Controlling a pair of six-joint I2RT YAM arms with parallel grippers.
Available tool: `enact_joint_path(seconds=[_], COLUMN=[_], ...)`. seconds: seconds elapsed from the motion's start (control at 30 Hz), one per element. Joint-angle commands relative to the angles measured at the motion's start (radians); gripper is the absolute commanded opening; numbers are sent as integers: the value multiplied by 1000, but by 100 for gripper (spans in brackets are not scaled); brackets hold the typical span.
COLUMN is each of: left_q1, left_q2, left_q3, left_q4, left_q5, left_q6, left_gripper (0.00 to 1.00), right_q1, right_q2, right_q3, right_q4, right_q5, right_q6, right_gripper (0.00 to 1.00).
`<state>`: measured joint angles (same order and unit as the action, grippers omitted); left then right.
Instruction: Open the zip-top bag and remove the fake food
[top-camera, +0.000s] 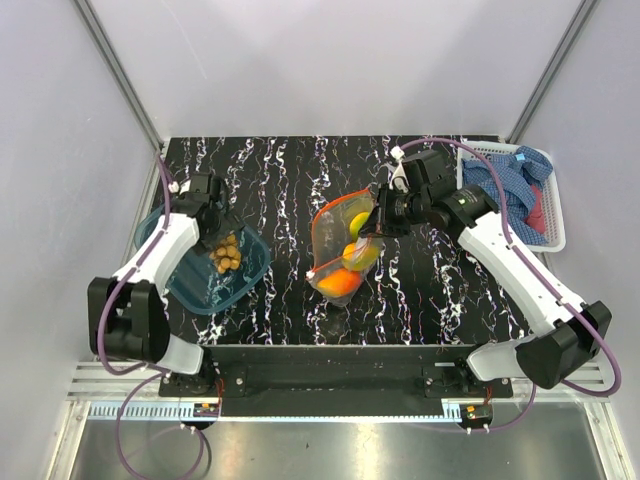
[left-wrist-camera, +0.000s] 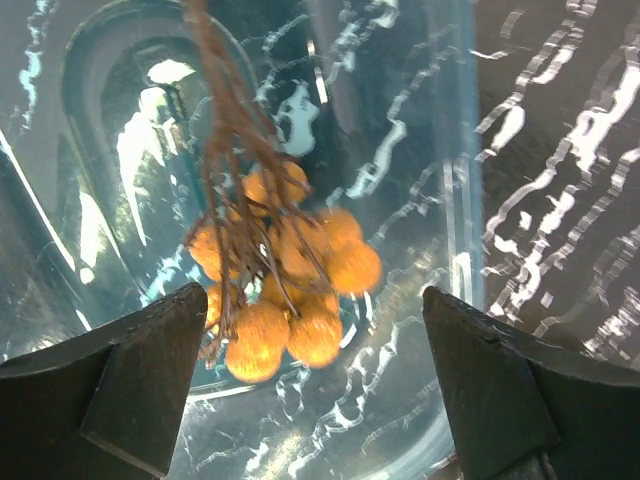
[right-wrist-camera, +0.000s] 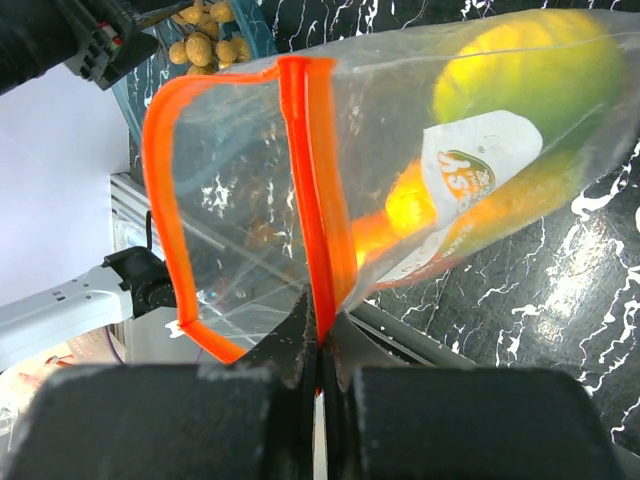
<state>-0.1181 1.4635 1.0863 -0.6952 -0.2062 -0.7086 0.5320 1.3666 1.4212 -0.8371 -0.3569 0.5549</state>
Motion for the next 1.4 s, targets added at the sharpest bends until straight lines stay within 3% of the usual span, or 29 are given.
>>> enact_joint_path(seconds=[0.0, 0.07, 0.2, 0.27, 0.47, 0.53, 0.8, 0.97, 1.27, 1.37], left_q1=[-18, -61, -313, -433, -598, -614, -676, -700, -727, -735], left_q2=[-122, -167, -273, -316, -267, -227, -48, 32, 118, 156], left_q3=[43, 60, 144, 173, 253, 282, 385, 389, 325, 322], left_q4=[3, 8, 97, 195, 321, 289, 273, 235, 138, 134], left_q5=[99, 149, 191, 231, 297, 297, 283, 272, 277, 287], left_q6=[23, 32, 124, 168, 264, 268, 294, 281, 236, 218], left_gripper=[91, 88, 83, 75, 58, 46, 34, 21, 11, 12], right_q1=[2, 2, 2, 2, 2, 2, 2, 2, 2, 2], right_q2=[-6, 5, 19, 20, 19, 14, -1, -12, -27, -34], right_q3=[51, 51, 47, 45, 32, 31, 48, 47, 19, 5], right_q4=[9, 10, 20, 23, 32, 32, 32, 33, 36, 30], right_q5=[-13, -27, -50, -60, -71, -71, -76, -73, -65, -60], right_q6=[-18, -21, -30, -30, -24, -21, -3, 11, 23, 25], right_gripper=[0, 0, 0, 0, 0, 0, 0, 0, 0, 0])
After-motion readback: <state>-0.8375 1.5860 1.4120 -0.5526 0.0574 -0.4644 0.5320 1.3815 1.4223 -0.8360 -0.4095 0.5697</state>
